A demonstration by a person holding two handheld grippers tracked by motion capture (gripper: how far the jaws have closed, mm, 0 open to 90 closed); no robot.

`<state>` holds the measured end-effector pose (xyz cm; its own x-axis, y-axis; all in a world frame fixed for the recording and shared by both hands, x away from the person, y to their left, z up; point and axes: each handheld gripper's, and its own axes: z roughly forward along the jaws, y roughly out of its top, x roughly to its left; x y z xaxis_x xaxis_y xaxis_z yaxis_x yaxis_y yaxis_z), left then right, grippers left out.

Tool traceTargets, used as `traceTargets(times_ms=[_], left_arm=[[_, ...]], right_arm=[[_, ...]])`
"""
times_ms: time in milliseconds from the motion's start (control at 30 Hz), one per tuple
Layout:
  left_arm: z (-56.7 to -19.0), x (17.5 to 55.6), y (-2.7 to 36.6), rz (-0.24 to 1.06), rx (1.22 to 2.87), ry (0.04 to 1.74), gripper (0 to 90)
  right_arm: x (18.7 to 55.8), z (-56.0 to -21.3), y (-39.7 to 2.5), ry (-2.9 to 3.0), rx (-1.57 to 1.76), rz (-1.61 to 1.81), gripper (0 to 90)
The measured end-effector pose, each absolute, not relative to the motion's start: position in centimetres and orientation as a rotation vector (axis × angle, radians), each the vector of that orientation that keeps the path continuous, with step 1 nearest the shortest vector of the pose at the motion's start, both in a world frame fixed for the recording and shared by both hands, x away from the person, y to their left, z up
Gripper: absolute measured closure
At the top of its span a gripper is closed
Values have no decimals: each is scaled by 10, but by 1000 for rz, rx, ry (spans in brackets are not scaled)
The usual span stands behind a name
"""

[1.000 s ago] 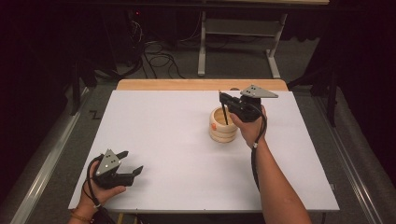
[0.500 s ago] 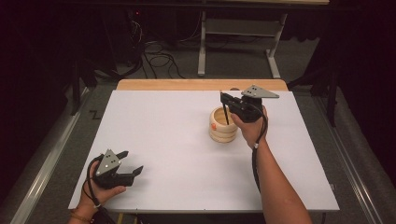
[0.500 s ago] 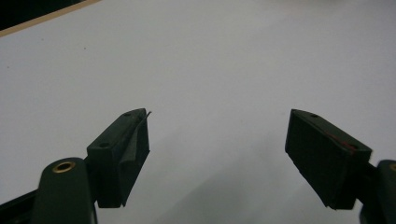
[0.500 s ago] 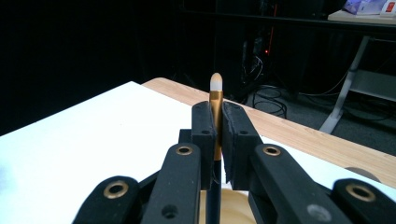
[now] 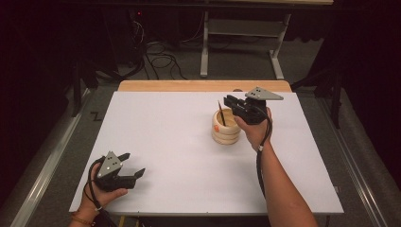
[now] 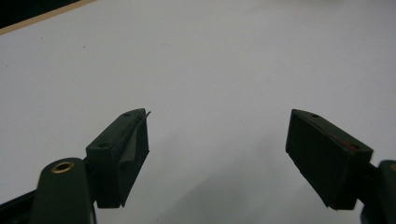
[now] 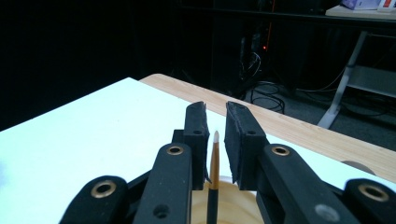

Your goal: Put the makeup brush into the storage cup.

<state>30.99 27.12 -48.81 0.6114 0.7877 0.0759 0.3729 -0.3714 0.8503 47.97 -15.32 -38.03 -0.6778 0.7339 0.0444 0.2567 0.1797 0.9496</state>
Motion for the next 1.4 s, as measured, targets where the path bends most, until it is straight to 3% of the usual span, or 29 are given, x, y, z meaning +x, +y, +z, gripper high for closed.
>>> traceTargets(times_ms=[300,633,800,1100,1400], left_arm=[[-488,310,271,613,1981,917,222],[-489,310,271,607,1986,918,220],[-489,310,270,608,1995,920,220],[-489,310,271,608,1997,919,220],[-489,310,271,609,1995,919,220]], right_arm=[[479,-380,-154,2023,942,1504,704],[481,-381,-153,2041,930,1488,462],[481,-381,-152,2018,951,1435,284],[481,-381,-151,2011,963,1383,168],[479,-380,-148,2039,932,1344,161]])
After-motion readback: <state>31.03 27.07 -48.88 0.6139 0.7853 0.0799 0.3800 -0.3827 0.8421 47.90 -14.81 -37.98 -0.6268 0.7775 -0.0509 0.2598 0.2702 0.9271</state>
